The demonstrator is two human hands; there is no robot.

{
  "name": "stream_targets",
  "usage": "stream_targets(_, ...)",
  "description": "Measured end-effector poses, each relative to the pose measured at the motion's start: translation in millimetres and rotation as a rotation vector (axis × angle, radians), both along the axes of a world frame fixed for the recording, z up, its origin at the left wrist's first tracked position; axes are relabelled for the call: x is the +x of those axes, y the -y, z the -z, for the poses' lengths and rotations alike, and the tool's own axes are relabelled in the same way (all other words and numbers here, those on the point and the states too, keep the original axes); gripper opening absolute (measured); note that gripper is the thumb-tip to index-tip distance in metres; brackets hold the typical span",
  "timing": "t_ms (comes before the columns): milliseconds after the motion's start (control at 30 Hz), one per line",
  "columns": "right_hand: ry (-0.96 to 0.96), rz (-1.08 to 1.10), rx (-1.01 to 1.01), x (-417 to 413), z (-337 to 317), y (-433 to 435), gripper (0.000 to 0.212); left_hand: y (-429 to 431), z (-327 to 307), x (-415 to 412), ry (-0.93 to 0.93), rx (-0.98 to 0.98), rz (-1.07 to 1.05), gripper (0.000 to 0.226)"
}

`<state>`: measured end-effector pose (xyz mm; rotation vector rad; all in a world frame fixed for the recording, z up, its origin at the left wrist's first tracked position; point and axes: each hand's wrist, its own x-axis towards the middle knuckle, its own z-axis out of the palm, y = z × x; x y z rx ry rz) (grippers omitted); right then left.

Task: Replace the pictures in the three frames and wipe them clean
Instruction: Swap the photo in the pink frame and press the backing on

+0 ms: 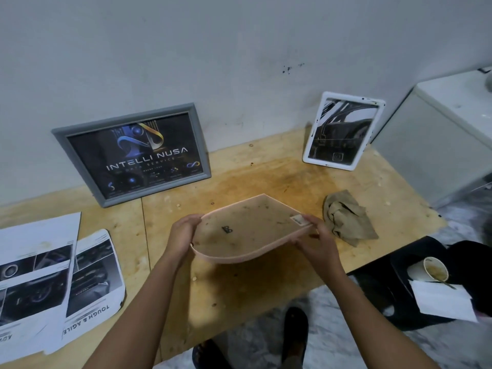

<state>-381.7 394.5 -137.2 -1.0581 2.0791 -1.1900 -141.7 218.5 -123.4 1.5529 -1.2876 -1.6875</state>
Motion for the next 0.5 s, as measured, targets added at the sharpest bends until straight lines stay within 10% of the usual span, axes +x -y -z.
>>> stream_targets(200, 0.010, 0.081, -0.116, -6, -41, 45, 0.068, 10, -25, -13, -0.558, 0.343, -0.269, 0.024)
stream_targets(500, 0.169, 0.197, -0.039, -8, -73, 93, 0.064, 11, -54, -25, -0.442, -0.099, -0.139, 0.045)
